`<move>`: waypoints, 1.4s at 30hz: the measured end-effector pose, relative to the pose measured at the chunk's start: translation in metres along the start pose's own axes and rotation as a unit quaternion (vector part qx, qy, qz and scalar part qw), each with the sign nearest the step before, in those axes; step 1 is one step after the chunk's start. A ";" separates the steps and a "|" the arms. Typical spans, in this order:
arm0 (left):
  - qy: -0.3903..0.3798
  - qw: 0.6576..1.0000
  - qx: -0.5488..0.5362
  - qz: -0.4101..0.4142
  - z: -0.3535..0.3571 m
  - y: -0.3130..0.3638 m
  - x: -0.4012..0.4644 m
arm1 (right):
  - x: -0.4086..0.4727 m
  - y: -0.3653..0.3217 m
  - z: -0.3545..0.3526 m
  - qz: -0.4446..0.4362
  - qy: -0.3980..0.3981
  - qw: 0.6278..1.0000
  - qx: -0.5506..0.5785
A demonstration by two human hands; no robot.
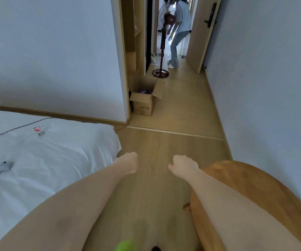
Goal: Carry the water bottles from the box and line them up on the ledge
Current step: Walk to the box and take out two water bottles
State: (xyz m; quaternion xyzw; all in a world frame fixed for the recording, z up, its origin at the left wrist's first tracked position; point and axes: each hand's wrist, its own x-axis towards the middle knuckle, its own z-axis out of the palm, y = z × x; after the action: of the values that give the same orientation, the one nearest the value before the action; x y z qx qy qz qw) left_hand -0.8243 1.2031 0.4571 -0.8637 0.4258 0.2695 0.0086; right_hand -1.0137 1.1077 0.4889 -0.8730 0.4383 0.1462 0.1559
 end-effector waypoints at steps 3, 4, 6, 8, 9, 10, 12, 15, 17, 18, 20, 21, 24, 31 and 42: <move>-0.026 0.999 0.028 -0.022 -0.015 -0.002 0.033 | 0.045 -0.001 -0.018 -0.010 -0.005 1.000 -0.001; -0.030 0.999 0.016 -0.021 -0.023 -0.001 0.050 | 0.060 0.000 -0.023 -0.010 -0.008 1.000 0.002; -0.037 0.999 0.029 -0.020 -0.038 0.004 0.080 | 0.090 0.004 -0.034 -0.009 -0.014 1.000 0.009; -0.044 0.998 0.031 -0.020 -0.053 0.016 0.112 | 0.124 0.009 -0.045 -0.003 -0.017 1.000 0.014; -0.043 0.998 0.035 -0.016 -0.063 0.023 0.130 | 0.142 0.011 -0.051 0.001 -0.017 1.000 0.016; -0.033 0.999 0.035 -0.005 -0.073 0.029 0.150 | 0.161 0.013 -0.058 0.006 -0.017 1.000 0.017; -0.021 0.998 0.051 0.002 -0.093 0.039 0.193 | 0.202 0.015 -0.075 0.014 -0.015 1.000 0.017; -0.020 0.998 0.056 0.024 -0.126 0.047 0.256 | 0.267 0.015 -0.101 0.025 -0.002 1.000 0.014; -0.029 0.996 0.069 0.040 -0.151 0.051 0.300 | 0.309 0.013 -0.120 0.033 -0.005 0.999 0.015; -0.035 0.996 0.076 0.045 -0.162 0.053 0.323 | 0.330 0.012 -0.131 0.038 -0.005 0.999 0.017; -0.035 0.995 0.084 0.050 -0.186 0.061 0.360 | 0.368 0.011 -0.150 0.049 0.002 0.999 0.023; -0.032 0.994 0.086 0.053 -0.198 0.066 0.378 | 0.386 0.011 -0.159 0.053 0.007 0.998 0.029; -0.037 0.995 0.074 0.055 -0.220 0.082 0.424 | 0.431 0.012 -0.178 0.060 -0.010 0.997 0.036; -0.089 0.993 0.072 0.043 -0.247 0.113 0.535 | 0.548 0.043 -0.199 0.061 -0.071 0.995 0.023; -0.047 0.997 0.043 0.034 -0.355 0.196 0.716 | 0.770 0.111 -0.311 0.012 -0.064 0.998 -0.006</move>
State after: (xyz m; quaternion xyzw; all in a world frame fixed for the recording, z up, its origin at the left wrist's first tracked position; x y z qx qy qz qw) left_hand -0.4539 0.4684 0.4640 -0.8339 0.4654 0.2911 0.0567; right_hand -0.6253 0.3657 0.4536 -0.8574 0.4374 0.2058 0.1765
